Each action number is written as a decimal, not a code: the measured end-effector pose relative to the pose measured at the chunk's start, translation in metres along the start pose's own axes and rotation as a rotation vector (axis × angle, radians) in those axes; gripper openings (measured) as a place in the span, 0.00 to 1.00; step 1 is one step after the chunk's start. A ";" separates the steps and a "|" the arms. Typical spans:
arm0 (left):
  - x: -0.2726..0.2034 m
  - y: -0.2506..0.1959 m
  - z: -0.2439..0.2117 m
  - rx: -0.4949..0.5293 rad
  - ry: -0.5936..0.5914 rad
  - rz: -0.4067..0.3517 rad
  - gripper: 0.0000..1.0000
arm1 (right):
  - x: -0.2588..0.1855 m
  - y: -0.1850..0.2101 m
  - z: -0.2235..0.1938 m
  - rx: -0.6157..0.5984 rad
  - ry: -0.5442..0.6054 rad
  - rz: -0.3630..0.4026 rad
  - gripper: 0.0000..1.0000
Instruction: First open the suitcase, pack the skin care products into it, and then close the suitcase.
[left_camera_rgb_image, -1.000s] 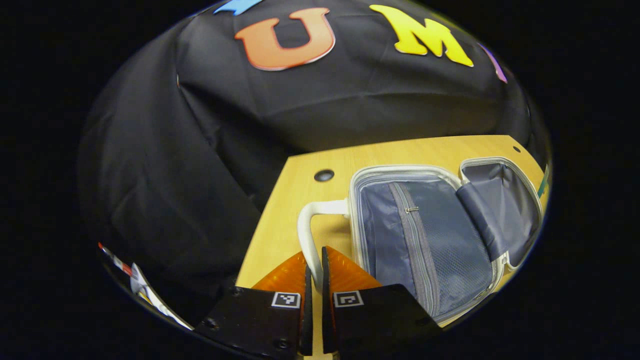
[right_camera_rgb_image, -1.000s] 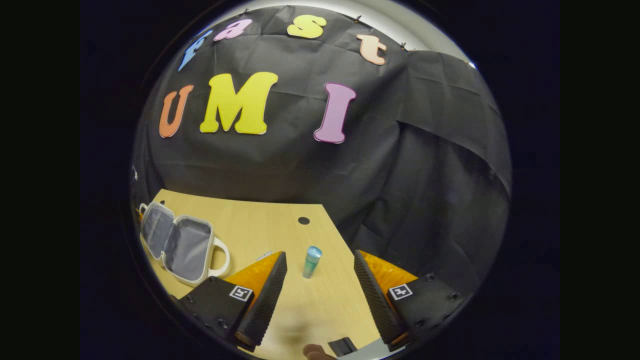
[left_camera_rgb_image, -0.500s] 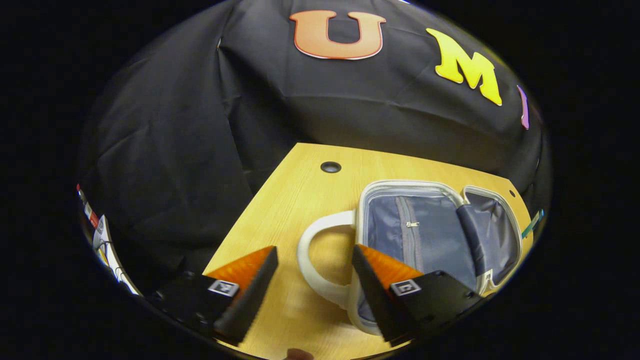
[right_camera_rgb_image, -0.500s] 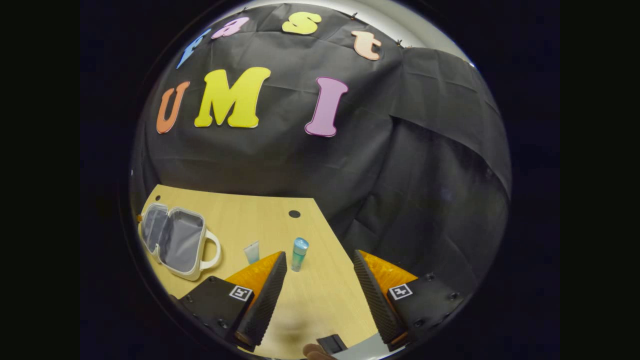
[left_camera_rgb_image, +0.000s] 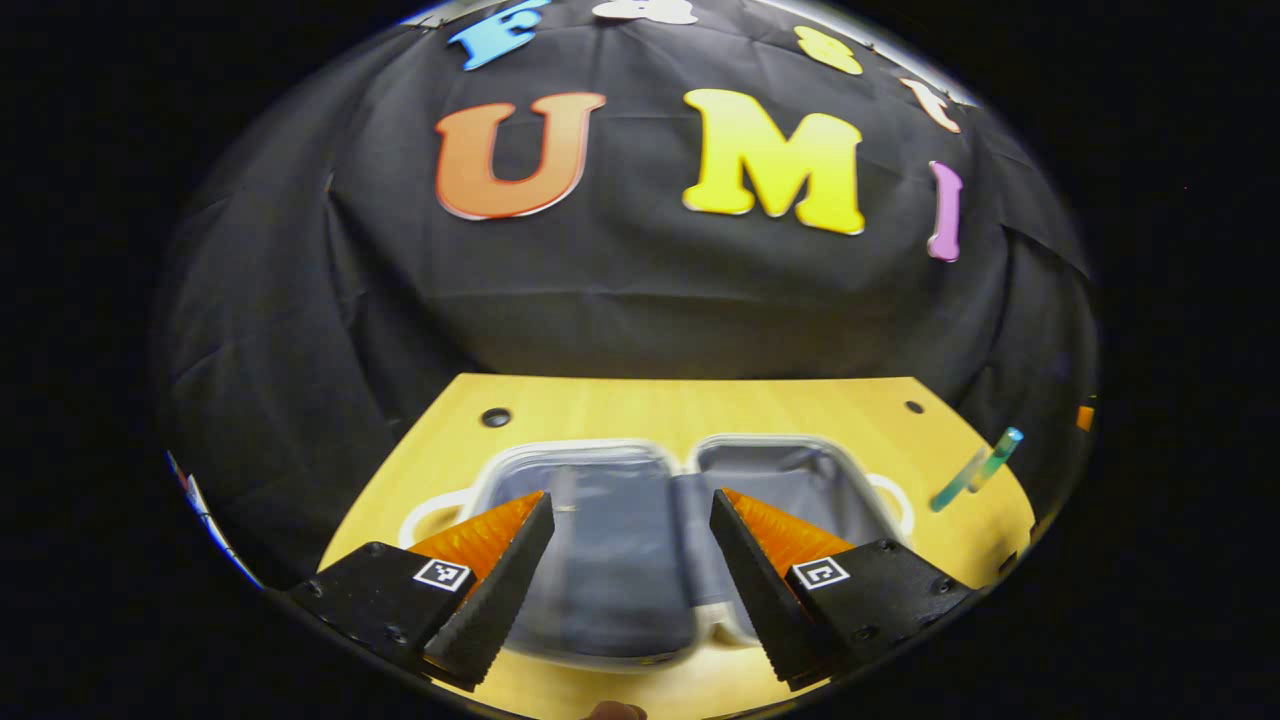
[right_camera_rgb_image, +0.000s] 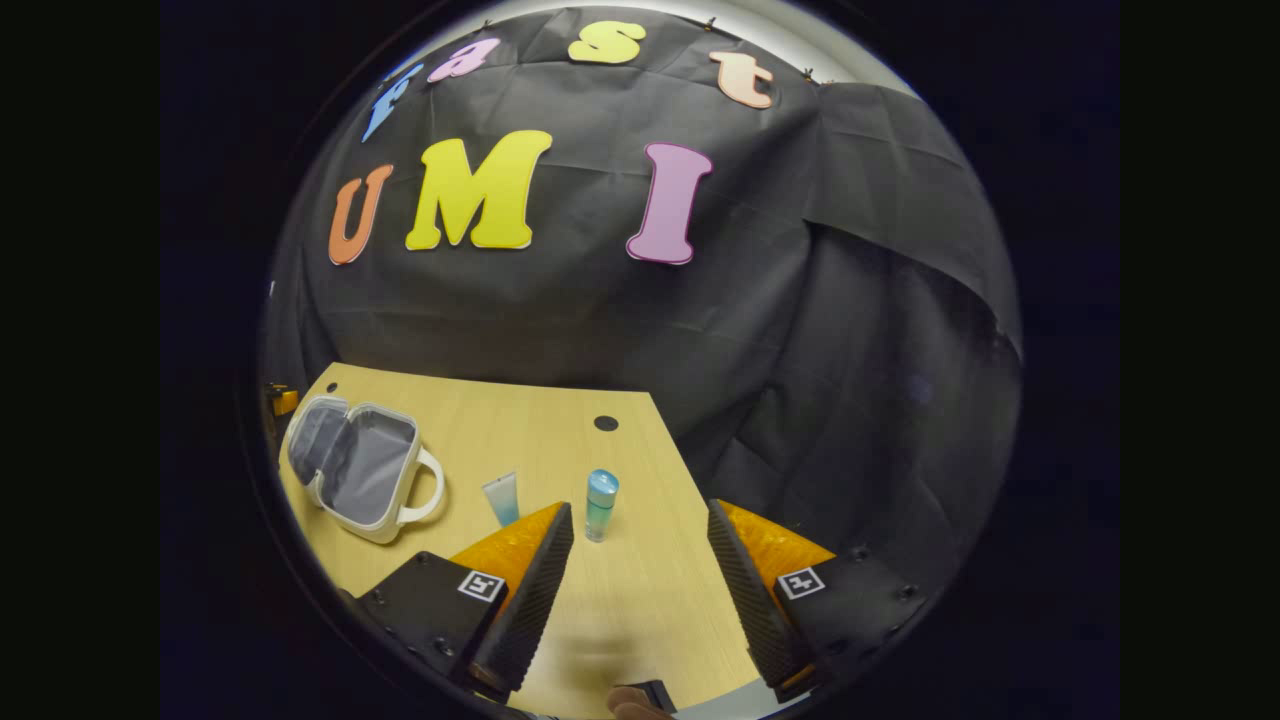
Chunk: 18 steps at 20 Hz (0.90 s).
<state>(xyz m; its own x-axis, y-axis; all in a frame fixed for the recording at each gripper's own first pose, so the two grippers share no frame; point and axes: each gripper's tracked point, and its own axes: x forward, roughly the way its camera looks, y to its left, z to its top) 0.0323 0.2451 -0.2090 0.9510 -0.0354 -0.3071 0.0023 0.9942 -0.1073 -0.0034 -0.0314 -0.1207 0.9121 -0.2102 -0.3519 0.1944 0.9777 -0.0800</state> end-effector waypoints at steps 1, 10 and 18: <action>-0.001 -0.032 0.006 0.005 -0.017 -0.035 1.00 | 0.004 -0.005 0.000 0.006 -0.003 0.009 0.80; 0.003 -0.269 -0.021 0.106 0.010 -0.328 1.00 | 0.033 -0.076 -0.010 -0.031 0.005 0.016 0.80; 0.062 -0.388 -0.088 0.119 0.111 -0.417 1.00 | 0.058 -0.114 -0.040 -0.074 0.059 0.060 0.80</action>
<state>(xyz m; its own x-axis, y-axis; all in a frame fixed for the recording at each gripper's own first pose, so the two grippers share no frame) 0.0632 -0.1522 -0.2694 0.8222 -0.4398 -0.3613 0.4203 0.8972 -0.1358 0.0127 -0.1550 -0.1697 0.8982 -0.1532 -0.4121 0.1108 0.9860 -0.1248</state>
